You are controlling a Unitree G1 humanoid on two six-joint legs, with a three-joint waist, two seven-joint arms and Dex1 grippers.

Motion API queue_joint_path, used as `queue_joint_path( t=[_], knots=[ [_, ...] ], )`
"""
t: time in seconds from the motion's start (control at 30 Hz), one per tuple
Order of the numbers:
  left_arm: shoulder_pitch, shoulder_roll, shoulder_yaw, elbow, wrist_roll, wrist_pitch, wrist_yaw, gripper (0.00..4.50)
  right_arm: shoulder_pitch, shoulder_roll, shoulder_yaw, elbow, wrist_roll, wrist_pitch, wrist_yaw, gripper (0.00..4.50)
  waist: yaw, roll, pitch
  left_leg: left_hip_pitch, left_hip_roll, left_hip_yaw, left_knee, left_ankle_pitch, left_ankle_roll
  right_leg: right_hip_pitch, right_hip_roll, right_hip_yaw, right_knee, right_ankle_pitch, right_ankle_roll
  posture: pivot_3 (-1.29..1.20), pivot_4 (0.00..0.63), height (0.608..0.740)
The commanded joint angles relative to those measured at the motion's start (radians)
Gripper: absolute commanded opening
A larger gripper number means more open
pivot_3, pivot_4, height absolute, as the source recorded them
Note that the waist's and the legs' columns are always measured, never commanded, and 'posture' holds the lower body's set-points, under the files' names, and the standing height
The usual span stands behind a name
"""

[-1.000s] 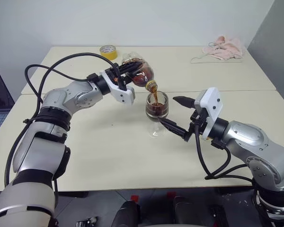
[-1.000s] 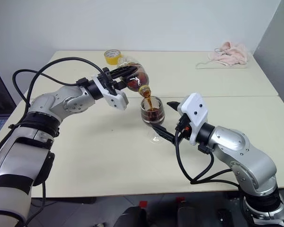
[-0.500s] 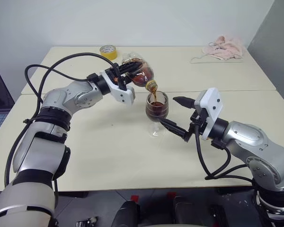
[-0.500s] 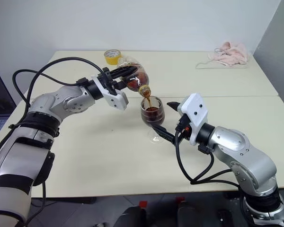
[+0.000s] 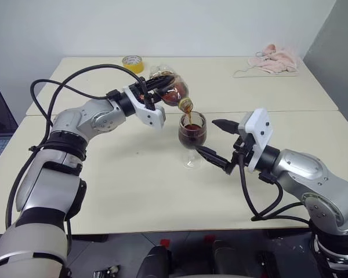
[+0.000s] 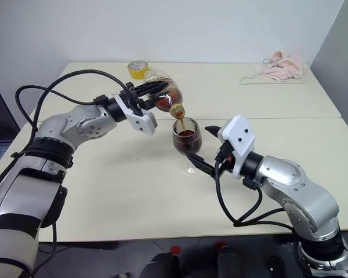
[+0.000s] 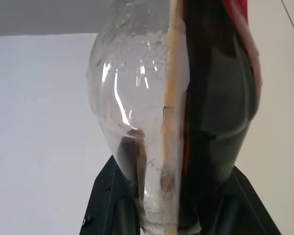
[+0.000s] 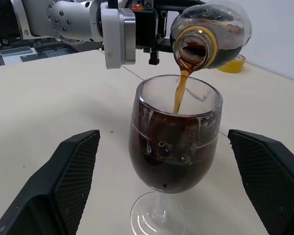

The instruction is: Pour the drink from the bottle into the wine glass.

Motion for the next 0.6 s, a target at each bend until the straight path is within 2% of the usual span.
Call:
queue_joint_path(
  t=[0.03, 0.27, 0.6],
  knots=[
    [0.023, -0.011, 0.047, -0.031, -0.117, 0.010, -0.074, 1.00, -0.003, 0.004, -0.012, -0.035, 0.002, -0.017, 0.002, 4.50, -0.001, 0.000, 0.000, 0.000, 0.000, 0.000, 0.000, 0.000, 0.000, 0.000, 0.000, 0.000, 0.000, 0.000, 0.000, 0.00, 0.150, 0.740],
    [0.090, -0.024, 0.070, -0.112, -0.213, 0.040, -0.171, 0.98, -0.007, 0.011, -0.013, -0.031, 0.005, -0.017, 0.001, 4.50, -0.002, 0.000, 0.000, 0.000, 0.000, 0.000, 0.000, 0.000, 0.000, 0.000, -0.001, 0.000, 0.000, 0.000, 0.000, 0.00, 0.150, 0.740],
    [0.193, -0.060, 0.148, -0.234, -0.397, 0.195, -0.315, 0.97, -0.006, 0.020, -0.012, -0.031, 0.000, -0.031, 0.004, 4.50, -0.003, 0.000, 0.000, 0.000, 0.000, 0.000, 0.001, 0.000, 0.000, 0.000, -0.001, 0.000, 0.000, 0.000, 0.000, 0.00, 0.150, 0.740]
  ],
)
